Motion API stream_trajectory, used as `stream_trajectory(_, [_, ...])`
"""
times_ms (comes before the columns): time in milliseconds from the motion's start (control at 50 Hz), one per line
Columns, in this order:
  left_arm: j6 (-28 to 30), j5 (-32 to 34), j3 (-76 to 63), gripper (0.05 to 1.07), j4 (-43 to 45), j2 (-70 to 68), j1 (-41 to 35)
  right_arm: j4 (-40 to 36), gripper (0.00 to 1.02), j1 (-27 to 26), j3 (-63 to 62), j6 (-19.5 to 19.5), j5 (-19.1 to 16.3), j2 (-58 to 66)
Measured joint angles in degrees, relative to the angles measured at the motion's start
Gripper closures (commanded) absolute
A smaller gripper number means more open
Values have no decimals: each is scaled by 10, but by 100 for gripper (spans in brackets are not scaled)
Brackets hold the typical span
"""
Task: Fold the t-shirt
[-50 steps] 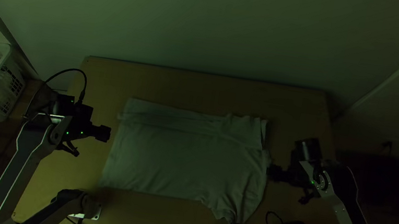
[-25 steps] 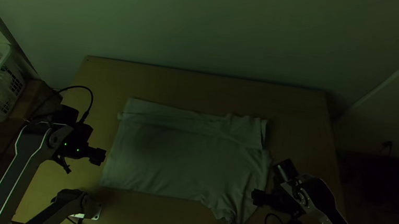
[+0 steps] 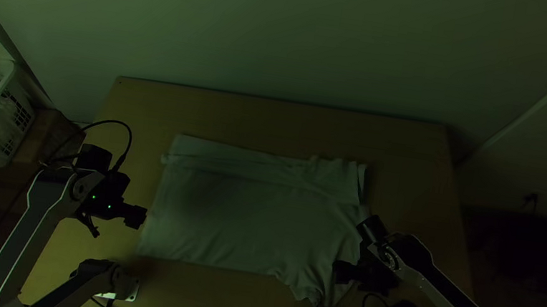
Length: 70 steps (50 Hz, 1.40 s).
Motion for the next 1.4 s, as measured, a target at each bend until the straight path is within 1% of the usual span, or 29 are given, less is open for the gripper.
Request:
stream_trajectory(80, [8,0,-3,10,0,0,0,4,25,0,0,-6,-9,26])
stream_trajectory(100, [9,0,-4,10,0,0,0,5,28,0,0,-6,-10,33])
stream_trajectory(240, [26,0,-10,10,0,0,7,9,63,5,0,-19,-10,61])
stream_trajectory(380, [48,0,-15,10,2,0,23,35,97,21,0,-23,-9,65])
stream_trajectory(400, [51,0,-16,10,2,1,24,37,100,22,0,-23,-8,65])
stream_trajectory(560, [78,0,-26,10,5,2,32,48,100,23,0,-23,7,66])
stream_trajectory(960, [177,-26,-69,10,-33,18,21,57,100,27,0,-23,12,70])
stream_trajectory(1060, [179,-26,-83,10,-31,18,-1,57,100,29,1,-23,13,72])
stream_trajectory(1160, [174,-26,-104,10,-26,18,-44,58,100,30,2,-22,13,73])
stream_trajectory(1240, [161,-26,-116,10,-17,23,-77,58,100,30,2,-22,14,73])
stream_trajectory(1400, [131,-43,-124,11,16,62,-108,58,100,30,2,-21,14,73])
